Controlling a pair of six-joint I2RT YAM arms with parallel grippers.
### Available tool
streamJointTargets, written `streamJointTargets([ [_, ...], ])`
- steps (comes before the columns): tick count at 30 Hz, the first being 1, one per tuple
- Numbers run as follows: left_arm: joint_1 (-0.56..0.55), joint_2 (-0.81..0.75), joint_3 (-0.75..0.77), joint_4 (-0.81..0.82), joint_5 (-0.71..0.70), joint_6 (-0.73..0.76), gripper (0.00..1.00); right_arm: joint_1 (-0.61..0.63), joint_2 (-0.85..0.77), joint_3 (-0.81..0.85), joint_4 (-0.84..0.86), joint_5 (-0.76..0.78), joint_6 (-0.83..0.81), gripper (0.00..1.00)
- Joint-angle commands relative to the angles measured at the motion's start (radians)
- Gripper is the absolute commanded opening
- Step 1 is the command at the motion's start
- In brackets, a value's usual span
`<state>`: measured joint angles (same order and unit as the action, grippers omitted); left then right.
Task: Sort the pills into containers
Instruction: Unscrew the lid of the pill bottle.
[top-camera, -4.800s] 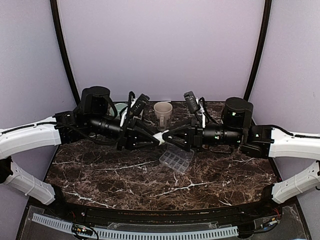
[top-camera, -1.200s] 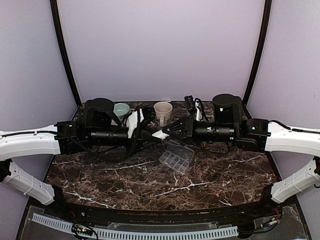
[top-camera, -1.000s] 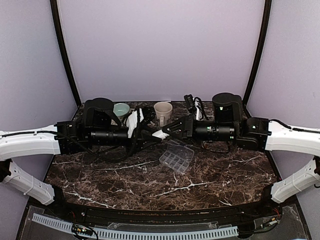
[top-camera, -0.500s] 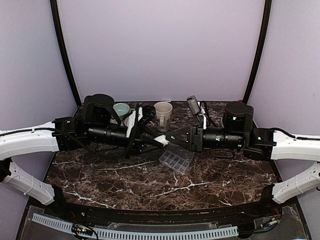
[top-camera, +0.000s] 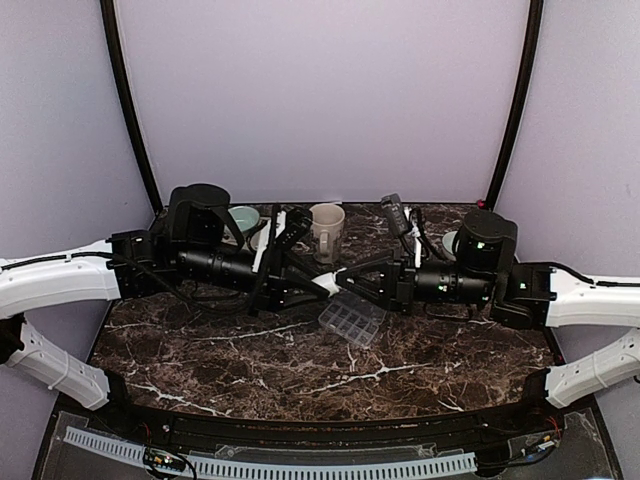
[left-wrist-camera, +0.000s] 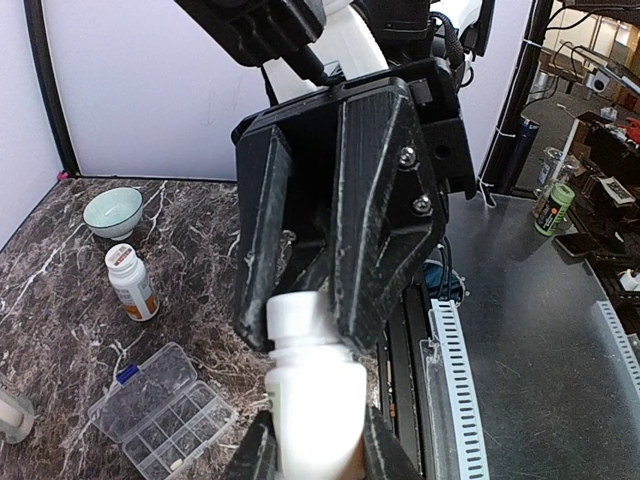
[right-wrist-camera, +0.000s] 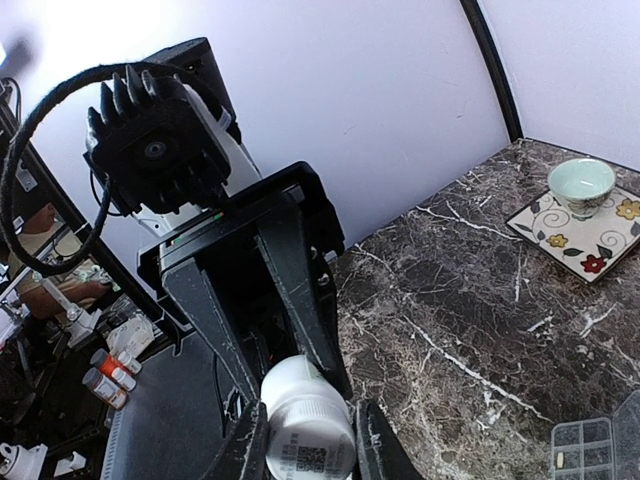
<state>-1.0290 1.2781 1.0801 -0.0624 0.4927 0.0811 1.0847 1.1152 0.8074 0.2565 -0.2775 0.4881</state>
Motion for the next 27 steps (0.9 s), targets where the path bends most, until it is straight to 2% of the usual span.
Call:
streamJointTargets([
  [1,0.000,-0.002,0.033,-0.045,0.076,-0.020,0.00,-0.017,-0.016,-0.019,0.068,0.008,-0.036,0.04],
  [14,0.000,-0.002,0.028,-0.039,0.043,0.000,0.00,-0.028,0.020,-0.002,0.114,-0.031,0.021,0.17],
  [23,0.000,0.003,0.026,-0.036,0.029,0.010,0.00,-0.028,0.026,0.017,0.101,-0.035,0.038,0.36],
  [27,0.001,0.003,0.025,-0.038,0.021,0.015,0.00,-0.029,0.026,0.021,0.102,-0.035,0.048,0.41],
])
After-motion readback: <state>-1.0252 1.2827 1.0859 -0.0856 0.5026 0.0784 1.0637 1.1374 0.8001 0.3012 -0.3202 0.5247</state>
